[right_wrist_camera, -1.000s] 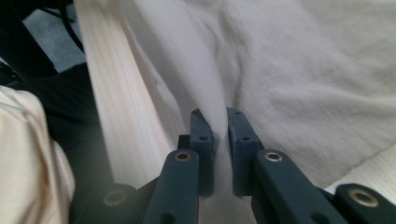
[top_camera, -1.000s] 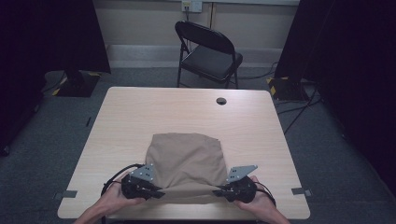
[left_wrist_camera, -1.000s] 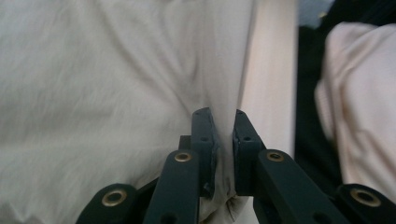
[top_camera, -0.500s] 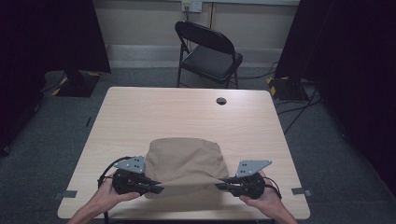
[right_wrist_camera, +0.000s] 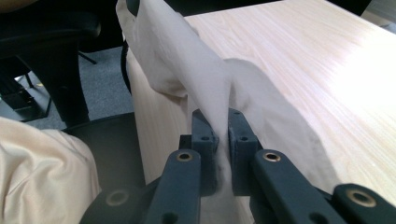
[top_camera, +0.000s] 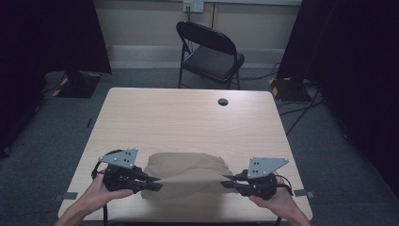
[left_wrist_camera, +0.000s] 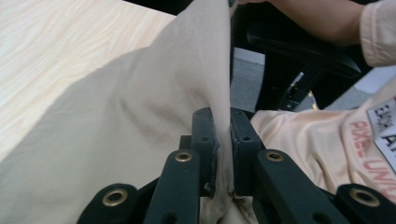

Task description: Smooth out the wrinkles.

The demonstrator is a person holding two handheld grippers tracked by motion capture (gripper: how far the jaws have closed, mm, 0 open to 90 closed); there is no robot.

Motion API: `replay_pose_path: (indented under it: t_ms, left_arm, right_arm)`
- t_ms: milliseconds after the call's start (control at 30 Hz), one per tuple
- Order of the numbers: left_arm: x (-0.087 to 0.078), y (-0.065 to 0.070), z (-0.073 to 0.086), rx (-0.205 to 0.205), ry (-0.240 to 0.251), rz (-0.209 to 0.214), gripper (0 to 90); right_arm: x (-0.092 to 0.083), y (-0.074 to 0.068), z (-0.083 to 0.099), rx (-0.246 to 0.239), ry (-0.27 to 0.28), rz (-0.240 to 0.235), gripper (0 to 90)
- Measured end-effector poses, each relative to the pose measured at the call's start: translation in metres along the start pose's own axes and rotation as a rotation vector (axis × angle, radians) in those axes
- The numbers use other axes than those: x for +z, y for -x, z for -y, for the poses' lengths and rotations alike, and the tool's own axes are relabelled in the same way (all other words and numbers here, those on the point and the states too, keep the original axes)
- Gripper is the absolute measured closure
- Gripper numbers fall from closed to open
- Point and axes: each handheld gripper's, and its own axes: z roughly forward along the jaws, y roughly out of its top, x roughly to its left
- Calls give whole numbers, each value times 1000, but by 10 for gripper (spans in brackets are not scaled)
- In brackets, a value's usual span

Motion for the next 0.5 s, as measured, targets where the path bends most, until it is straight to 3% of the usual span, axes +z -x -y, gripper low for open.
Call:
replay_pose_path:
  t_ms: [133,500]
  left_arm:
    - [2,-18,3,-34,-10,-23,833]
    - [6,-71,13,-176,17,-77,833]
  right_arm:
    - [8,12,1,18,-3,4,842]
    - [37,57,1,85,-22,33,840]
